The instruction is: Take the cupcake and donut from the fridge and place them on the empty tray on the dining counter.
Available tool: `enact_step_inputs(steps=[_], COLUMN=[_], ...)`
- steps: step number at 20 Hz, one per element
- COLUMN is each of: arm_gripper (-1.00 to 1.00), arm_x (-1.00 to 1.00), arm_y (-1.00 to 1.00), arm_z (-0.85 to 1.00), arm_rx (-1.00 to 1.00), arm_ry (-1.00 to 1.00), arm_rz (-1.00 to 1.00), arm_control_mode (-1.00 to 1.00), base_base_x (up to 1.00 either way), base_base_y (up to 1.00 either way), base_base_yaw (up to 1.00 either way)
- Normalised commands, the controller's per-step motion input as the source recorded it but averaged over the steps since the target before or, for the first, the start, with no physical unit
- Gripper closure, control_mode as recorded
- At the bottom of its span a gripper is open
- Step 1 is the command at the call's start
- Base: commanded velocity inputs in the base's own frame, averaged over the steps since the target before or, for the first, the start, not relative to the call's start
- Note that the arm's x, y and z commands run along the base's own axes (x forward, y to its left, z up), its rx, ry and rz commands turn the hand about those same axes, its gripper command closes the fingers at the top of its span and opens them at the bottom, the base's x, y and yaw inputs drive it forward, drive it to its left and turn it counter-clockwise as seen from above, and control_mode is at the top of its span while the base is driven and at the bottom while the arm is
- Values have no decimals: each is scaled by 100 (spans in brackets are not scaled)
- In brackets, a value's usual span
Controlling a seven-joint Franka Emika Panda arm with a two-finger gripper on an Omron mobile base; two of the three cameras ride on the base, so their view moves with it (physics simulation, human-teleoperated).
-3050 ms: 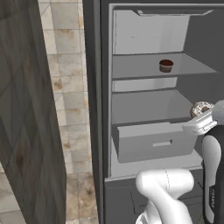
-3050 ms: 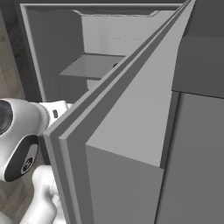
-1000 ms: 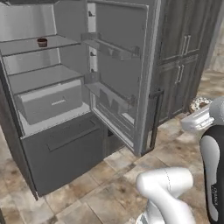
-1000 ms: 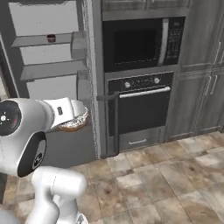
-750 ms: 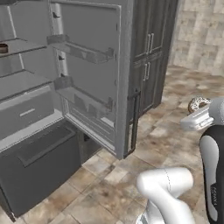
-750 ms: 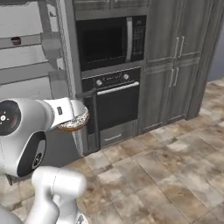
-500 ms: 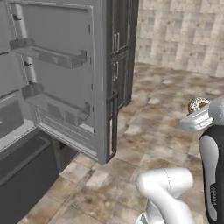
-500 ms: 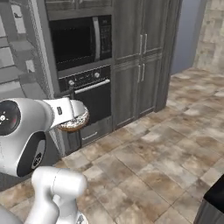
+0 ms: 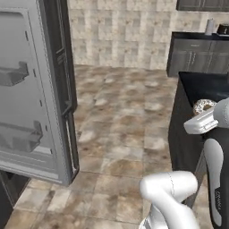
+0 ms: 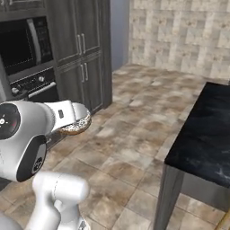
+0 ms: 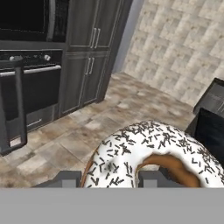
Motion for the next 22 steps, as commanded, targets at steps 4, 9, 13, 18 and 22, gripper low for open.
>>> enact_step_inputs(steps=[4, 9, 13, 18, 22], arm_gripper=[100, 100, 100, 100, 100], arm_x=[0, 0, 0, 0, 0], arm_y=[0, 0, 0, 0, 0], arm_z=[0, 0, 0, 0, 0], arm_rx=[0, 0, 0, 0, 0], arm_ry=[0, 0, 0, 0, 0], arm_rz=[0, 0, 0, 0, 0], arm_control_mode=[100, 100, 100, 100, 100], base_base_x=[-12, -9, 0, 11, 19], base_base_y=[-32, -32, -48, -88, -100], base_base_yaw=[-51, -47, -37, -27, -14])
